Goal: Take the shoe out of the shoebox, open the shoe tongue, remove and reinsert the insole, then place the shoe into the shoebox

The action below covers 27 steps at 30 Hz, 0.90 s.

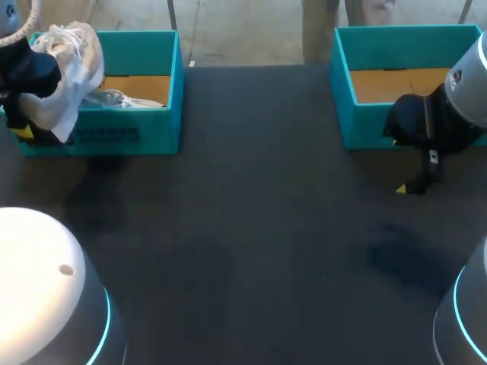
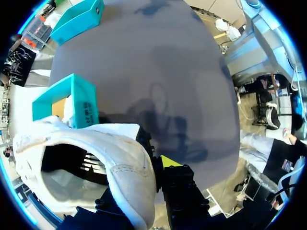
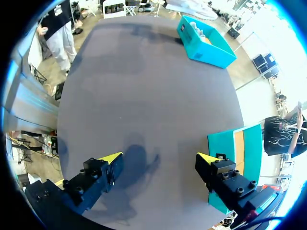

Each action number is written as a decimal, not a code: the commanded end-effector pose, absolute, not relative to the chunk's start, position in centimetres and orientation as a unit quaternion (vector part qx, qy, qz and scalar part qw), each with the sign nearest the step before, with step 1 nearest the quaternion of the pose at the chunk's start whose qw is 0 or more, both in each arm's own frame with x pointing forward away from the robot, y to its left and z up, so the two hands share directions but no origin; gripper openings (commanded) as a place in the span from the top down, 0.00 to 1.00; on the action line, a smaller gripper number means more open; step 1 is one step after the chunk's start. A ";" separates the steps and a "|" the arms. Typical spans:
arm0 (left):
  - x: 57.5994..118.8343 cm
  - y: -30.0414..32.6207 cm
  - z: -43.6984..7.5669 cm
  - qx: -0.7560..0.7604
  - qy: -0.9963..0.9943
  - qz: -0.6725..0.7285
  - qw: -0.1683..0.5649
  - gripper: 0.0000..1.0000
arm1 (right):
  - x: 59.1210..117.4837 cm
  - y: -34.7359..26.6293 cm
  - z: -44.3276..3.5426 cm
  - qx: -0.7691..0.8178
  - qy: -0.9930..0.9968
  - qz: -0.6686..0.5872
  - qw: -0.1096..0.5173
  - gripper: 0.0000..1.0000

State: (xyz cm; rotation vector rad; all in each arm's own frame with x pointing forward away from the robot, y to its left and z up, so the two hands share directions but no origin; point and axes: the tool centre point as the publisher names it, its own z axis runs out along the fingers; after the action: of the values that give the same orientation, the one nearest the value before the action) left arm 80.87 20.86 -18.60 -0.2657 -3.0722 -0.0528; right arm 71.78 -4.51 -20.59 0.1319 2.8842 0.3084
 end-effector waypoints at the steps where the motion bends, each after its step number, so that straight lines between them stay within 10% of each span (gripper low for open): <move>1: 83.6 22.0 -18.3 -0.078 -0.996 -0.022 0.047 1.00 | 71.8 -4.5 -20.7 0.046 0.986 0.105 0.119 0.00; 27: 95.1 29.0 -18.2 -0.095 -0.995 -0.036 0.002 1.00 | 71.8 -4.5 -20.7 0.046 0.986 0.105 0.119 0.00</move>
State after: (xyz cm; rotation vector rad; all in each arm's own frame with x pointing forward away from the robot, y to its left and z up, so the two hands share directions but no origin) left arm 94.02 28.24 -18.25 -0.3008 -3.1310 -0.1332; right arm 71.78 -4.52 -20.59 0.1323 2.8841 0.3085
